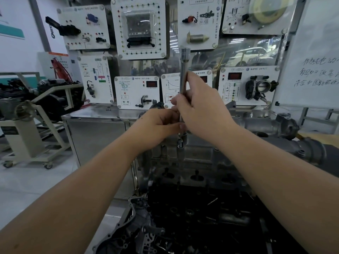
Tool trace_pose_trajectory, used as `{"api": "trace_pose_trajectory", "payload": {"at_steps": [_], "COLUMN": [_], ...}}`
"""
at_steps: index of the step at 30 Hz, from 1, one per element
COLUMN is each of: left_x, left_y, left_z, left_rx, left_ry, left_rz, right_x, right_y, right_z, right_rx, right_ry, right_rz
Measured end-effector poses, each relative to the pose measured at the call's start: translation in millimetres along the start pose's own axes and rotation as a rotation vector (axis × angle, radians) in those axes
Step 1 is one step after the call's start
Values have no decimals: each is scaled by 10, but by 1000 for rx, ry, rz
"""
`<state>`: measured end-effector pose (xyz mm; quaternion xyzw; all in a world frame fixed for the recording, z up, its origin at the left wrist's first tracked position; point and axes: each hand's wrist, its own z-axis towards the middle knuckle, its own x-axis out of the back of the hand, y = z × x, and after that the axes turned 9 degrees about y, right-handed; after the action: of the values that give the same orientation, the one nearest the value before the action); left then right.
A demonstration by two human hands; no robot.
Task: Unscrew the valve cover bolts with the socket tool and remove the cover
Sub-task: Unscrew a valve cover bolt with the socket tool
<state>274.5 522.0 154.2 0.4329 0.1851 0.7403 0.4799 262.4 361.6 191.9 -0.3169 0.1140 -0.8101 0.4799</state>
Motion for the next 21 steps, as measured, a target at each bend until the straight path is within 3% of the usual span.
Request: {"api": "trace_pose_trajectory", "payload": {"at_steps": [7,14,21], "left_x": [-6,6,4], "left_y": [40,0,18], "left_z": [-18,-15,-15], "left_rx": [-12,22,8], "left_ry": [6,11,29], "left_rz": [23,-34,13], "right_x": [-42,-40,-79], "right_y": [-24,-32,-34], "right_z": [-11,5,0], "right_rx": [47,-9,36], "right_ry": [140,26,141], "right_rz": [-33,-18,-8]}}
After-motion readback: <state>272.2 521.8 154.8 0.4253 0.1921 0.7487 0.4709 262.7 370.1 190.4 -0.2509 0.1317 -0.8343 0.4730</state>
